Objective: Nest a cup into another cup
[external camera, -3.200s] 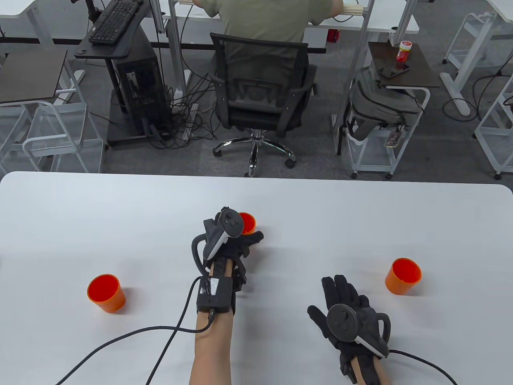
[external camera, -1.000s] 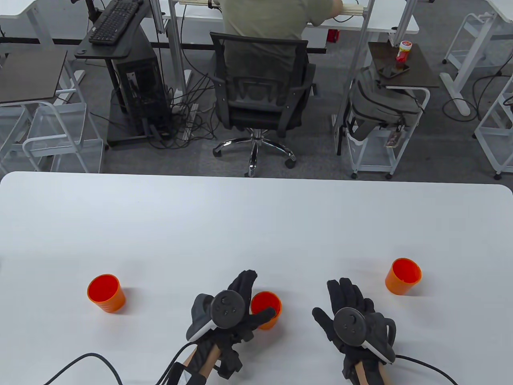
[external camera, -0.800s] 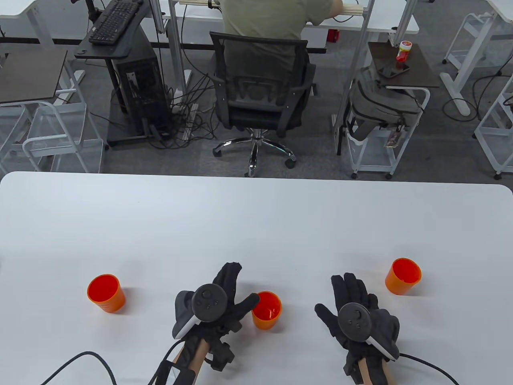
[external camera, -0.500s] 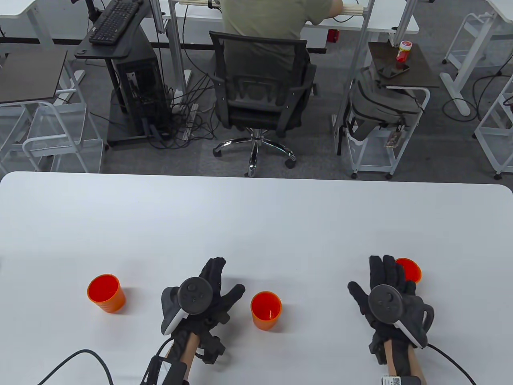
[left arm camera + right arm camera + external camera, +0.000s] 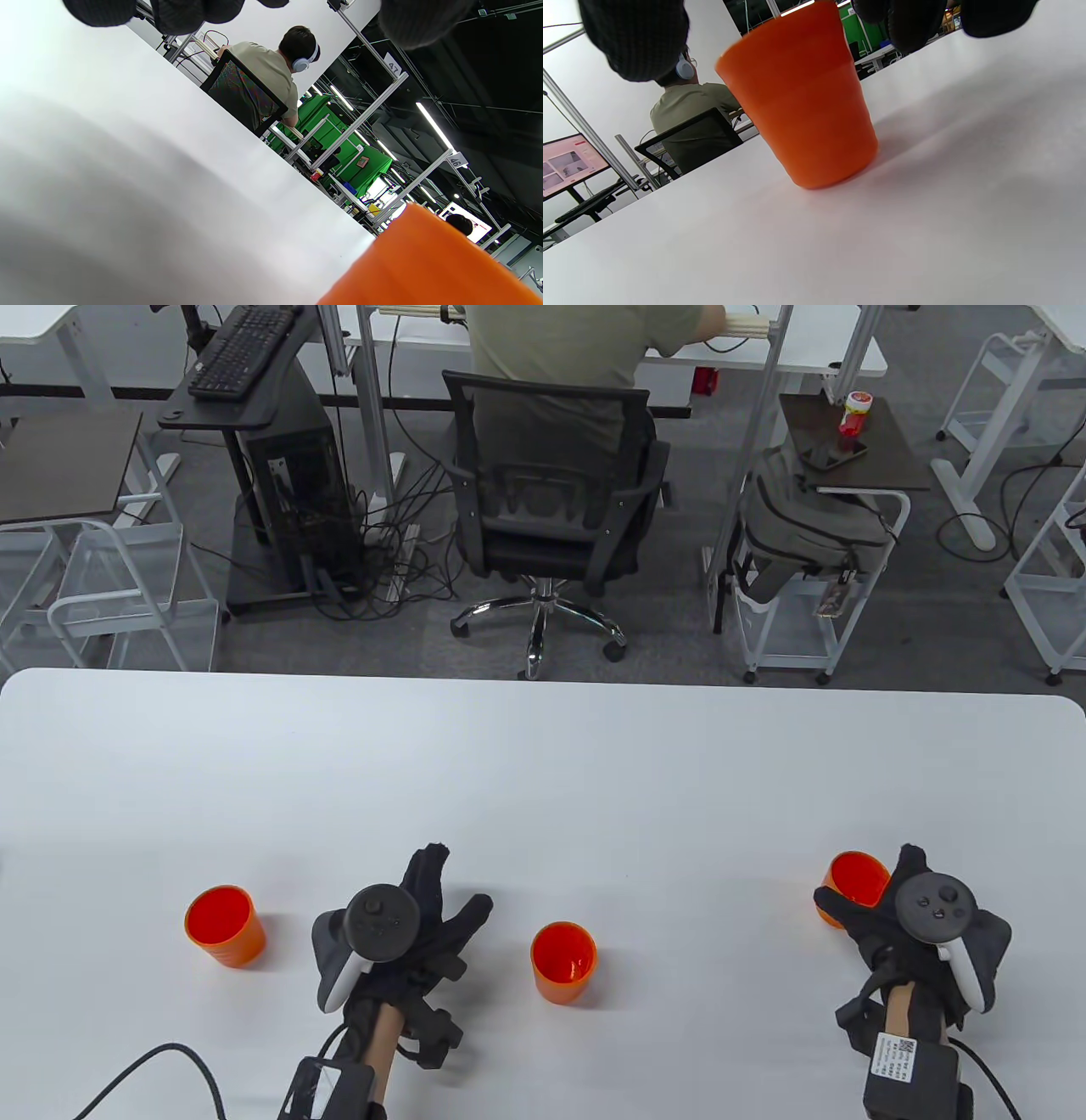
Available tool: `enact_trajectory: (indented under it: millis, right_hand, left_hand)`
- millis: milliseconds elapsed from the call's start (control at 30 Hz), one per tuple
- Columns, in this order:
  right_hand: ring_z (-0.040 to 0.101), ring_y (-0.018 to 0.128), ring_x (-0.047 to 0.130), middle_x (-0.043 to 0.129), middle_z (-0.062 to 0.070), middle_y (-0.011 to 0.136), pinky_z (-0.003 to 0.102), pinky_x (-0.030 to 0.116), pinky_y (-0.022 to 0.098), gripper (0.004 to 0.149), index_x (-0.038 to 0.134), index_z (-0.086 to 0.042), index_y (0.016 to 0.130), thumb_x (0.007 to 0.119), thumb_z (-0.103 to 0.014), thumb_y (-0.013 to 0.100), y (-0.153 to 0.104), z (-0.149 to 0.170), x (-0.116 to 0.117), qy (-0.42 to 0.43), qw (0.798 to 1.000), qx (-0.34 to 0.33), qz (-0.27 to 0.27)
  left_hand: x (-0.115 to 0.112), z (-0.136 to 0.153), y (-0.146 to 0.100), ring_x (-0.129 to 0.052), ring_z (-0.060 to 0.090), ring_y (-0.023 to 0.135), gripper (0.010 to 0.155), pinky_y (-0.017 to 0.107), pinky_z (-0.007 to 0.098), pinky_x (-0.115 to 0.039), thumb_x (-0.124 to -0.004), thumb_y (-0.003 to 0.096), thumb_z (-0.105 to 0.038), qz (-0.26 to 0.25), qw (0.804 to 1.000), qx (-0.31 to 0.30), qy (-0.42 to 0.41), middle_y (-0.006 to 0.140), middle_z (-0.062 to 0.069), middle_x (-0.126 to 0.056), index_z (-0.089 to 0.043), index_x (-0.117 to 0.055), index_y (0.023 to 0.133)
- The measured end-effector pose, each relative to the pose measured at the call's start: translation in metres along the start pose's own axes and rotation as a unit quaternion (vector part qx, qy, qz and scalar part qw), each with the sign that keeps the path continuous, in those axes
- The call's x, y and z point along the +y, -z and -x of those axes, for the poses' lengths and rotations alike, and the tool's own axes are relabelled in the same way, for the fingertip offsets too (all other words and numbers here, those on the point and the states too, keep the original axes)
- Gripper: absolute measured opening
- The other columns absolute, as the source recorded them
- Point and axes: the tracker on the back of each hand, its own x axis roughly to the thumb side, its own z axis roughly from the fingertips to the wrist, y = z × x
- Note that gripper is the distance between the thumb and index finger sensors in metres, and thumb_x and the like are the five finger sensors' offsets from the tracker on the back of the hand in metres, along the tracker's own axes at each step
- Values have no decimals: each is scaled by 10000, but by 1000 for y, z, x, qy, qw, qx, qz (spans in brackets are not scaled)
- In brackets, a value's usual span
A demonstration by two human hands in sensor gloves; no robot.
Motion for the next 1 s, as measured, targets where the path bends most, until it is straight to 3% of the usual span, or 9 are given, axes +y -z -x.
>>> enact_trajectory:
  millis: [400,633,767,1000]
  right_hand:
    - [491,960,702,512,253,1127,723,602,636,1006,301,-59,1144,872,-533,465,8,12,9,87,995,32,29]
    - [476,922,760,570,244,1094,701,643,620,1012,361,-17,1127,900,-532,442,5,6,8,81,995,10,54]
    - [478,909,770,576,243,1089,695,655,612,1018,370,-10,1126,902,-543,440,-7,-25,7,102,992,-50,46]
    - [472,892,786,584,238,1086,680,680,601,1029,377,-8,1130,899,-568,441,-51,-117,18,116,972,-204,-3]
  left_hand:
    - [-1,-2,-1,-540,523,1121,932,742,723,-567,-605,560,-675,5,1000,3,-1,1252,288,-402,-60,-282,1181]
    - [1,0,-1,-542,526,1118,929,741,723,-566,-606,561,-671,-2,1000,2,-9,1249,289,-407,-55,-286,1179]
    - [1,0,-1,-542,525,1117,927,741,722,-566,-605,562,-671,-3,1000,2,-11,1249,288,-409,-56,-287,1179]
    - [-1,-6,-2,-538,525,1119,926,743,722,-564,-603,563,-672,1,1000,-8,-1,1250,284,-412,-58,-289,1180]
